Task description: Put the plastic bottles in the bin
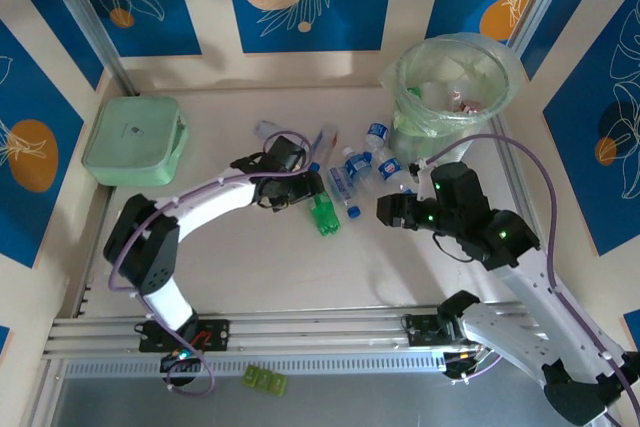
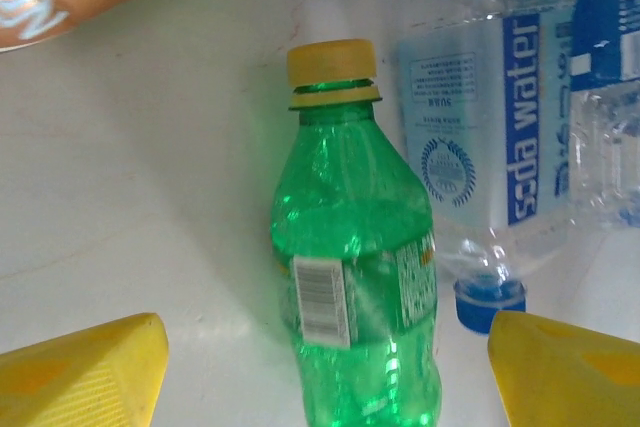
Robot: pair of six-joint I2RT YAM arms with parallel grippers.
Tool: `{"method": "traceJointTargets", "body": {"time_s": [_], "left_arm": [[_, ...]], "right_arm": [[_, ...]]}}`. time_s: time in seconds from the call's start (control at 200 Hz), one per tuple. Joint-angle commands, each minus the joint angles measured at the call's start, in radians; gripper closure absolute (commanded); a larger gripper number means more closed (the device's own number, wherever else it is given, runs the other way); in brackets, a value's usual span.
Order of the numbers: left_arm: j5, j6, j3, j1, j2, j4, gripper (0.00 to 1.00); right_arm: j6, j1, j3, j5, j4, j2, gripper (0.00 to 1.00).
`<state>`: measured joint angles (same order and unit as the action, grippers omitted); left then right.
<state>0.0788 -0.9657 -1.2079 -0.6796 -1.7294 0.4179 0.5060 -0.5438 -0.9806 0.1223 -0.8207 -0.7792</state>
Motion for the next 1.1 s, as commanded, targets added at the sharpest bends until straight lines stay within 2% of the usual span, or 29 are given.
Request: {"method": "traceJointTargets", "body": {"time_s": [0.0, 0.285, 0.605, 0.875, 0.95, 1.095], "left_arm": [[0.051, -0.022, -0.051, -0.004, -0.074, -0.085, 0.17], [0.077, -0.053, -0.033, -0.004, -0.183, -0.168, 0.18], [0.076, -0.047, -0.004, 0.002, -0.182, -0.194, 0.39], [0.089, -0.021, 0.047, 0.008, -0.090, -0.175, 0.43], [0.086, -0.009, 0.072, 0.009, -0.035, -0.169, 0.43], [0.090, 0.071, 0.128, 0.007, 0.115, -0.174, 0.44]], "right_arm": [[0.015, 0.002, 0.027, -0.021, -0.004, 0.025, 0.31], [0.011, 0.011, 0.098, 0.013, -0.014, 0.109, 0.30], [0.026, 0.016, 0.115, -0.016, -0.009, 0.112, 0.30], [0.039, 0.016, 0.087, -0.028, -0.022, 0.112, 0.30], [0.042, 0.016, 0.077, -0.047, -0.020, 0.109, 0.30], [0.107, 0.015, 0.051, -0.003, -0.030, 0.095, 0.28]]}}
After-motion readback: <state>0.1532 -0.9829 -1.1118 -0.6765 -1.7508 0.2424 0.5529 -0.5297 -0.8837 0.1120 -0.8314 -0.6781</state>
